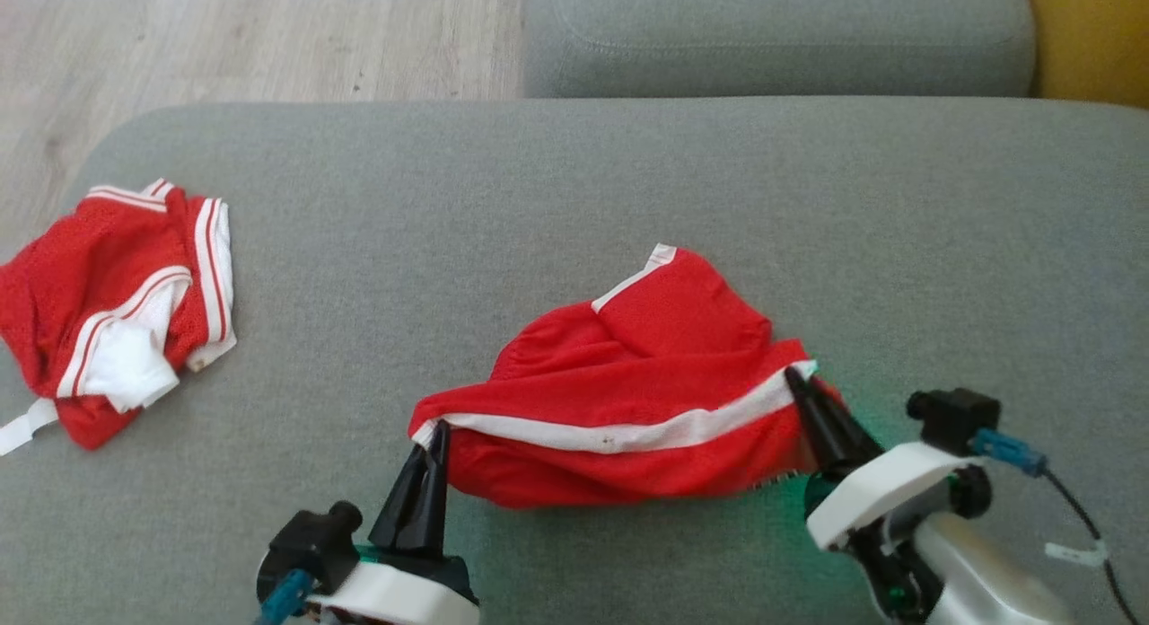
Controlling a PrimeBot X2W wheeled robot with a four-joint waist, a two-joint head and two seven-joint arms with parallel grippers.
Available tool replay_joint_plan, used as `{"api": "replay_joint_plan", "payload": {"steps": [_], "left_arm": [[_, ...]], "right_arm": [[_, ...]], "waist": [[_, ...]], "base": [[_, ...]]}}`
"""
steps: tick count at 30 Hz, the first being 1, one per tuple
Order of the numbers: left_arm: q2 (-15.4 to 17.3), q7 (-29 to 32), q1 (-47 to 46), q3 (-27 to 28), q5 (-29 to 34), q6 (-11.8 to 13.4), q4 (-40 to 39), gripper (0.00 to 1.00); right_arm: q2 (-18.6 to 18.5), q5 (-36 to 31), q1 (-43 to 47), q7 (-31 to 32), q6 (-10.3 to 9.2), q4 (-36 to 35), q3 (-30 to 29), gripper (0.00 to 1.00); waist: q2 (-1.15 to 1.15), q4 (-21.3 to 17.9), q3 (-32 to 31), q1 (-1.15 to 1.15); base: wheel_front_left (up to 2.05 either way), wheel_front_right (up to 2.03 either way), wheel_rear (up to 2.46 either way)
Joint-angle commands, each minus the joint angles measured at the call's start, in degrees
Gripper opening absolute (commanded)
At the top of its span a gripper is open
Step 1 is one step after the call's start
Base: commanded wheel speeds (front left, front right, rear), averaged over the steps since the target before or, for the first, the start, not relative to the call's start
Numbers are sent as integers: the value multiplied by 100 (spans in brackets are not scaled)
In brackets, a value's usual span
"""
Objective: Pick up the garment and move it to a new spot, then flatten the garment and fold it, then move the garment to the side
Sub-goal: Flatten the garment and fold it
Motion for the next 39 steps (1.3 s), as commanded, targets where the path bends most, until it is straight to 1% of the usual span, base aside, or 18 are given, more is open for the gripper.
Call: {"api": "replay_joint_plan", "payload": {"steps": [1, 5, 9, 12, 15, 17, 19, 22, 24, 27, 29, 32, 35, 37, 39], "left_arm": [[-2, -37, -137, 218, 1, 9, -167, 0], [-2, -37, -181, 336, 25, 9, -265, 0], [7, -37, -387, 470, 11, 9, -415, 0], [153, -37, -769, 448, -112, 9, -574, 0], [500, -37, -1384, 231, -366, 9, -747, 0], [817, -33, -1867, 63, -529, 9, -847, 0], [1084, 84, -2352, -70, -765, 9, -988, 0], [1492, 416, -3045, -285, -1039, 9, -1262, 0], [1660, 639, -3415, -331, -1233, 9, -1442, 0], [1814, 994, -3830, -339, -1466, 9, -1613, 0], [1875, 1231, -4013, -331, -1558, 9, -1641, 0], [1839, 1512, -4183, -330, -1742, 20, -1570, 0], [1739, 1652, -4262, -356, -1862, 59, -1364, 0], [1689, 1662, -4277, -365, -1893, 73, -1267, 0], [1593, 1655, -4323, -393, -1922, 96, -1028, 0]], "right_arm": [[-6, -140, -44, -38, 20, -205, -115, 0], [70, -412, 111, -38, 20, -482, -595, 0], [94, -617, 170, -38, 20, -909, -944, 0], [52, -719, 99, -38, 20, -1265, -1226, 0], [-77, -792, -125, -38, 20, -1665, -1447, 0], [-215, -842, -350, -38, 20, -1932, -1561, 0], [-359, -854, -614, -38, 20, -2198, -1668, 0], [-624, -868, -1066, -37, 20, -2552, -1769, 0], [-781, -861, -1379, 37, 20, -2742, -1834, 0], [-941, -905, -1814, 297, 20, -2986, -1904, 0], [-981, -942, -2051, 490, 20, -3061, -1942, 0], [-973, -1033, -2325, 745, 20, -2987, -1964, 0], [-860, -1104, -2547, 918, 20, -2699, -1931, 0], [-818, -1156, -2630, 941, 20, -2565, -1898, 0], [-692, -1220, -2810, 970, 20, -2273, -1796, 0]], "waist": [[0, -26, -68, 0], [0, -132, -203, 0], [0, -296, -339, 0], [0, -411, -446, 0], [0, -500, -556, 0], [0, -547, -638, 0], [0, -586, -721, 0], [0, -627, -809, 0], [0, -638, -843, 0], [0, -648, -851, 0], [0, -658, -805, 0], [0, -666, -656, 0], [0, -690, -441, 0], [0, -702, -364, 0], [0, -736, -179, 0]], "base": [[0, 0, 0], [0, 0, 0], [0, 0, 0], [0, 0, 0], [0, 0, 0], [0, 0, 0], [0, 0, 0], [0, 0, 0], [0, 0, 0], [0, 0, 0], [0, 0, 0], [0, 0, 0], [0, 0, 0], [0, 0, 0], [0, 0, 0]]}}
